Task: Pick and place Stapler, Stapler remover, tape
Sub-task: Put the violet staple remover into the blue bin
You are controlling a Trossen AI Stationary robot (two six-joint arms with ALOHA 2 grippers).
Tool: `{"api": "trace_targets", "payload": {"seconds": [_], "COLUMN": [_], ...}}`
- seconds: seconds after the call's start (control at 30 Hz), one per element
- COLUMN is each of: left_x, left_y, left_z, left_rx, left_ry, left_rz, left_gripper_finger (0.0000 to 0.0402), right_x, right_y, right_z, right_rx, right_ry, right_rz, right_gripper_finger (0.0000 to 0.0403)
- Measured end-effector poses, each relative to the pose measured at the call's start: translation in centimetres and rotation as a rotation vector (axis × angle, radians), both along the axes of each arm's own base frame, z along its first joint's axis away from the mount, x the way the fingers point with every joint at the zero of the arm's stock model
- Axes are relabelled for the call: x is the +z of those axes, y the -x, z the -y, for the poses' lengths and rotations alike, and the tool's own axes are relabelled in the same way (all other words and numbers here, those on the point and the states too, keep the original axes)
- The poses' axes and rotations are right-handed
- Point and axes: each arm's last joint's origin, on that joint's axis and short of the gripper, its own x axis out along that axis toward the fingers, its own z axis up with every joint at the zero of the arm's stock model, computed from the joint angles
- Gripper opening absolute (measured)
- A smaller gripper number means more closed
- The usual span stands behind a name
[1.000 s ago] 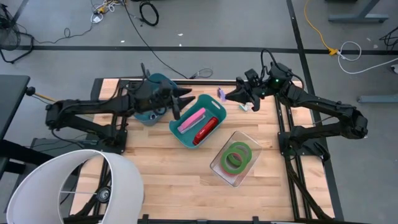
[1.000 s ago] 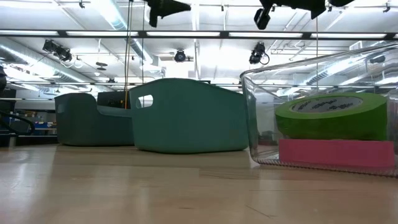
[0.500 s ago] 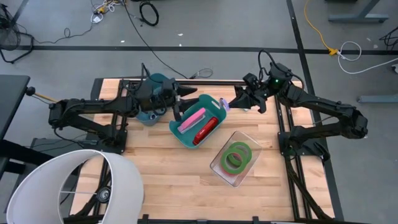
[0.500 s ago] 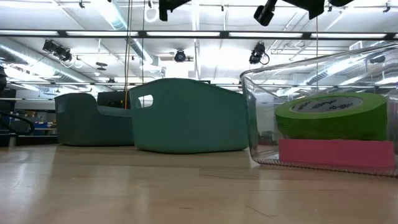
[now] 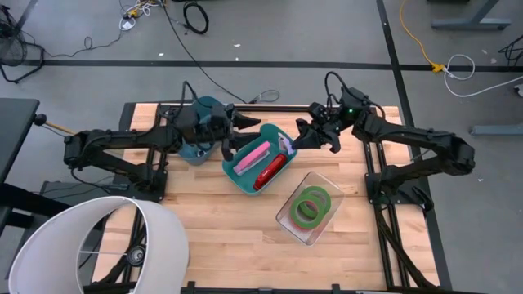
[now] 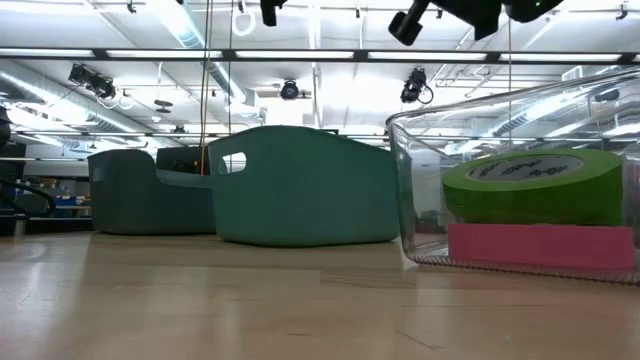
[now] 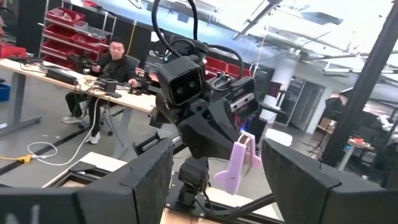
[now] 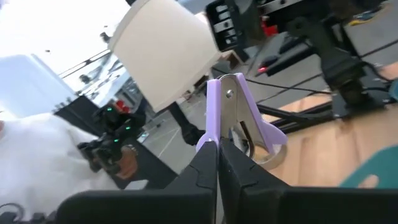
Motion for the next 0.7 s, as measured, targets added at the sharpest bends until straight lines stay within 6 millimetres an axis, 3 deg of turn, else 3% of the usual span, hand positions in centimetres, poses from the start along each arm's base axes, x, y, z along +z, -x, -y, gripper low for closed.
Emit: {"api": "trace_targets", "payload": {"seconds": [0.33,0.7], "left_x": [-0.5,-0.1], "left_y": [-0.8,-5.8], "left_z": [0.1,-0.9], "left_rx": [-0.088,-0.239], "left_ry": [0.012,-0.002], "left_rz": [-0.001,-0.001], "left_gripper_finger": [0.0250,0.0250], "right_x": [0.0,0.0], "right_y": [-0.3,-0.3], "right_z": [0.0,0.0], "right_rx": [0.034,0.034], "right_ry": [-0.019,-0.028], "right_rz": [0.004,0.002], "right_gripper_finger": [0.0001,0.0001]}}
